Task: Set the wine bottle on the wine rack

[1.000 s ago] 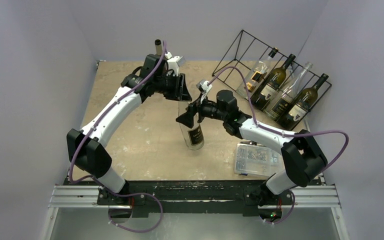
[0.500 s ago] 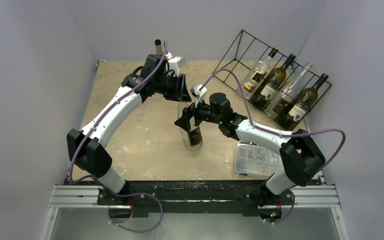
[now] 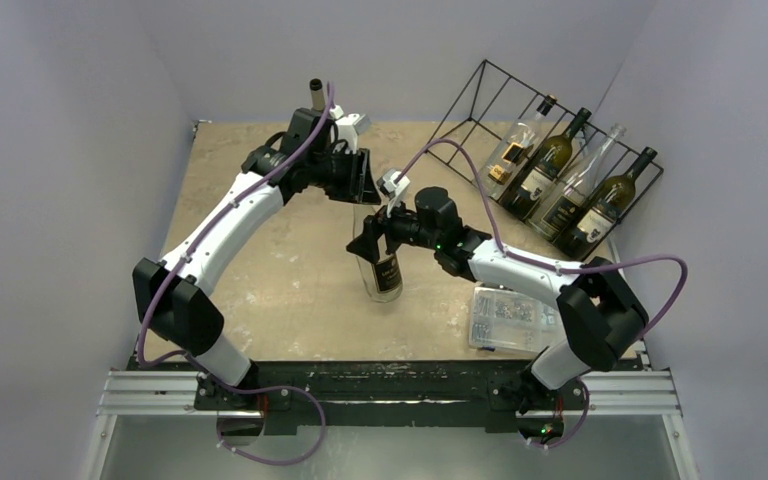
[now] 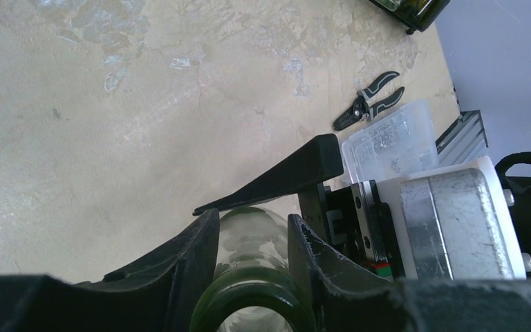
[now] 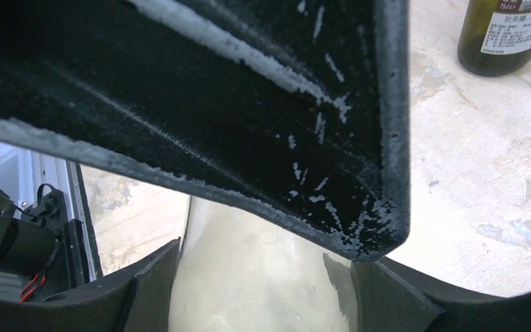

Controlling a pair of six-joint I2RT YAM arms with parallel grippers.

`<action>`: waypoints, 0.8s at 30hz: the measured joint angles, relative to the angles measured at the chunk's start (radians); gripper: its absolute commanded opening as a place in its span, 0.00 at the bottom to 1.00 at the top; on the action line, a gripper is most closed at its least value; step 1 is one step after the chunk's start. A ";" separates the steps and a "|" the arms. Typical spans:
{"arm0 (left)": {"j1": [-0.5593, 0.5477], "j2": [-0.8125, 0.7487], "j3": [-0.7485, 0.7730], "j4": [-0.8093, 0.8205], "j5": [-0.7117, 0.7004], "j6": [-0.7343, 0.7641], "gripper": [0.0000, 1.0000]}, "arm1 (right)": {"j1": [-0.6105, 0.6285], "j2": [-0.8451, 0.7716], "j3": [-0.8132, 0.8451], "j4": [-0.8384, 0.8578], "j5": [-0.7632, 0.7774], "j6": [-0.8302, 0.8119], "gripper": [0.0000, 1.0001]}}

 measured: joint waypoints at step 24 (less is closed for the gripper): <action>0.003 -0.080 0.044 -0.037 0.000 -0.009 0.72 | -0.002 -0.005 -0.105 0.090 0.105 0.058 0.00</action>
